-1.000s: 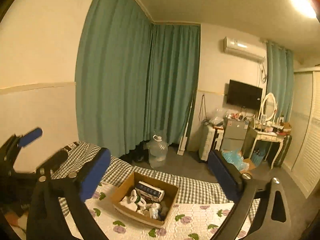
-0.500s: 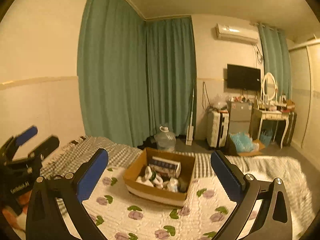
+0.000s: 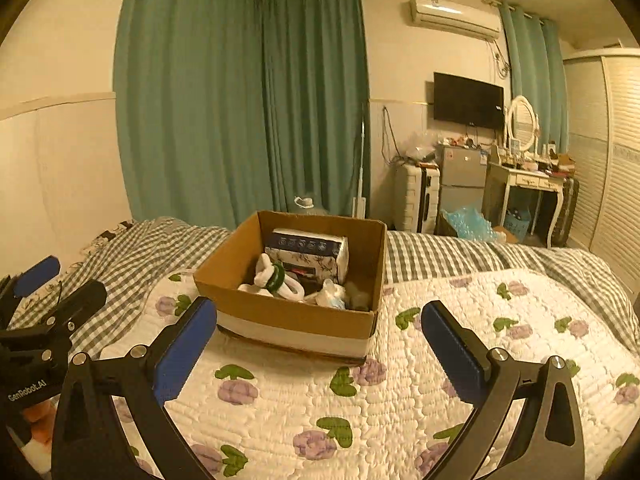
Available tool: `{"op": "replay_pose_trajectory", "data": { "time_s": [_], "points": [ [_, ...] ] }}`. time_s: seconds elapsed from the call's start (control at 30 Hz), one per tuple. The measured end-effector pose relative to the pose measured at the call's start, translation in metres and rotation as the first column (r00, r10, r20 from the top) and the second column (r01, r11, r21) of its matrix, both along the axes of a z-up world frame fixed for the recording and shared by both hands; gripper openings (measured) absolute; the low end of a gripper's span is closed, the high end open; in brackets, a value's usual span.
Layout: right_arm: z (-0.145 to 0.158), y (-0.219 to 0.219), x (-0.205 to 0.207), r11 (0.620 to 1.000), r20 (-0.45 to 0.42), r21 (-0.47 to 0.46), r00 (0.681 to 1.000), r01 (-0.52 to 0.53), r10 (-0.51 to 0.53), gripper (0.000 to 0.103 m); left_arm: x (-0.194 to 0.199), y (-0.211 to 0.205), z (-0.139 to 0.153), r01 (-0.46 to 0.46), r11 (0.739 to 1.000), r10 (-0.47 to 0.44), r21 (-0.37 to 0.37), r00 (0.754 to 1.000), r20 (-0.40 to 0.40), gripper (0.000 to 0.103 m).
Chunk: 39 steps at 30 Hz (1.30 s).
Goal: Organize soft objects
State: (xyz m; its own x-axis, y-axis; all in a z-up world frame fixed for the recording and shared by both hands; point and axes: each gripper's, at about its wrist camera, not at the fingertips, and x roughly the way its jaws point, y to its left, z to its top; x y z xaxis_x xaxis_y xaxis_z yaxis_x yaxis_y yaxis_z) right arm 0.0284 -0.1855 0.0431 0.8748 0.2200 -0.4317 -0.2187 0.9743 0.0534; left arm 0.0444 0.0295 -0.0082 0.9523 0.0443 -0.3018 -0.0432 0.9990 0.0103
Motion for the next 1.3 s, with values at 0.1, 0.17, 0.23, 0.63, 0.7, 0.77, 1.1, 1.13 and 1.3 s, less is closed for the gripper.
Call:
{"op": "replay_pose_trajectory", "data": {
  "time_s": [0.1,0.17,0.23,0.63,0.7,0.77,1.1,1.13,1.3],
  "points": [
    [0.001,-0.002,-0.001,1.0,-0.002,0.001,1.0,0.007,-0.007,0.103,0.001,0.003,-0.002,0.006,1.0,-0.006,-0.009,1.0,-0.011,0.097],
    [0.001,-0.002,-0.002,1.0,0.003,-0.004,1.0,0.008,-0.008,0.103,-0.001,0.001,0.0,0.005,1.0,-0.005,-0.005,1.0,-0.004,0.097],
    [0.003,0.0,-0.004,1.0,0.008,-0.004,1.0,0.006,-0.006,0.103,-0.001,0.0,-0.001,0.005,1.0,-0.005,-0.004,1.0,-0.002,0.097],
    [0.006,0.003,-0.008,1.0,0.029,-0.026,1.0,0.006,-0.005,0.103,0.001,0.002,-0.002,0.001,1.0,-0.001,-0.01,1.0,-0.021,0.097],
    [0.005,0.004,-0.008,1.0,0.027,-0.028,1.0,0.002,-0.002,0.103,0.001,0.002,-0.002,-0.002,1.0,0.002,-0.01,1.0,-0.021,0.097],
    [0.004,0.005,-0.008,0.999,0.026,-0.035,1.0,0.0,0.001,0.103,0.0,0.004,-0.002,-0.005,1.0,0.005,-0.012,1.0,-0.016,0.097],
    [0.003,0.008,-0.009,0.999,0.027,-0.041,1.0,0.001,0.0,0.103,0.001,0.008,-0.002,-0.008,1.0,0.008,-0.024,1.0,-0.018,0.097],
    [0.003,0.008,-0.009,0.999,0.026,-0.039,1.0,0.0,0.001,0.103,0.0,0.009,-0.002,-0.008,1.0,0.007,-0.024,1.0,-0.018,0.097],
    [0.003,0.008,-0.009,0.999,0.026,-0.039,1.0,-0.001,0.002,0.103,0.0,0.008,-0.002,-0.007,1.0,0.006,-0.022,1.0,-0.019,0.097]
  ]
}}
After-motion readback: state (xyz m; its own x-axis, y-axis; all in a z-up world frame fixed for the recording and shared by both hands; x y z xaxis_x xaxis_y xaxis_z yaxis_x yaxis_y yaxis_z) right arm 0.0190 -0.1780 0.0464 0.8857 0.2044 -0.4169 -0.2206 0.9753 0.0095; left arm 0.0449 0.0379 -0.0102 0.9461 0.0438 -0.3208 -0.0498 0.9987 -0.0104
